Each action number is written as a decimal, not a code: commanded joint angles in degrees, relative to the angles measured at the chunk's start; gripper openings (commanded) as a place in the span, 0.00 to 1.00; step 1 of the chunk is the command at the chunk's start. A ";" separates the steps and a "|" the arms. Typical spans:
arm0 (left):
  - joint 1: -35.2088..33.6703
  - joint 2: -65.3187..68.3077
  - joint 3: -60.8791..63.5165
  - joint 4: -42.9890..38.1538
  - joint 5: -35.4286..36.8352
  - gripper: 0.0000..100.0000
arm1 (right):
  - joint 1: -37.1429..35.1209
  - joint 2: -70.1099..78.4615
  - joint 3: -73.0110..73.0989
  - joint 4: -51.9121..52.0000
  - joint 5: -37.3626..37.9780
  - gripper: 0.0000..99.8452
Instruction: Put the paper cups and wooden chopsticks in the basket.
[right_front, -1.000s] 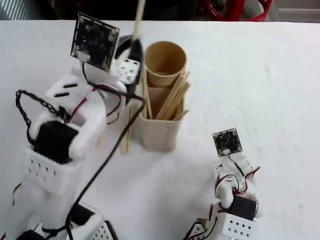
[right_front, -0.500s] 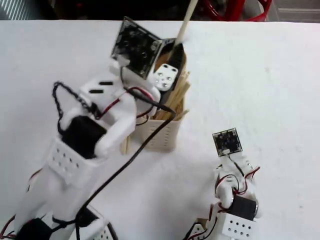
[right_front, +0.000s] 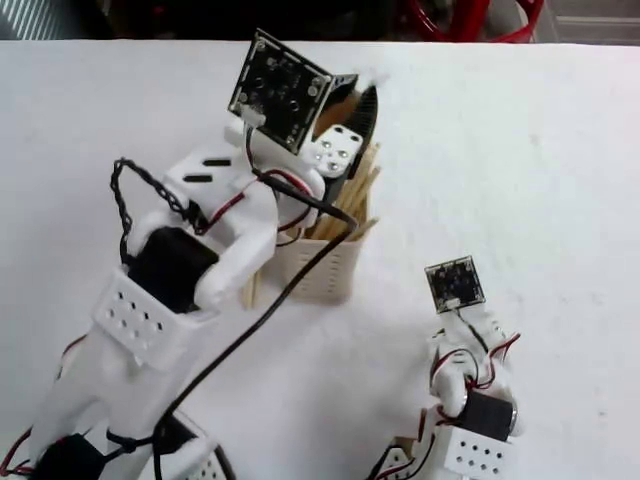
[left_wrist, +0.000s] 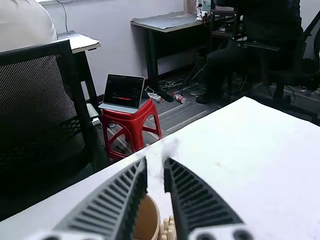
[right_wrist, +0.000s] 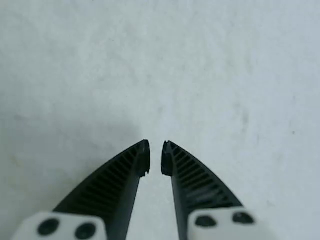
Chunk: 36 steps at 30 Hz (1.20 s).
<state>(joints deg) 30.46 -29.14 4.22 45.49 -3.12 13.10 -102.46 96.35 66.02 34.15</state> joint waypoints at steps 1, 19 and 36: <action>0.31 -0.04 -2.90 -0.88 0.09 0.08 | 0.22 -0.31 0.53 0.22 0.26 0.06; -38.55 -2.15 27.69 -3.69 4.57 0.08 | 0.22 -0.31 0.53 0.22 0.26 0.06; -33.45 28.53 26.20 -10.37 -2.11 0.15 | 0.22 -0.31 0.53 0.22 0.26 0.06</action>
<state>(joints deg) -3.38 -5.41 38.33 32.04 -3.74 13.10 -102.46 96.35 66.02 34.15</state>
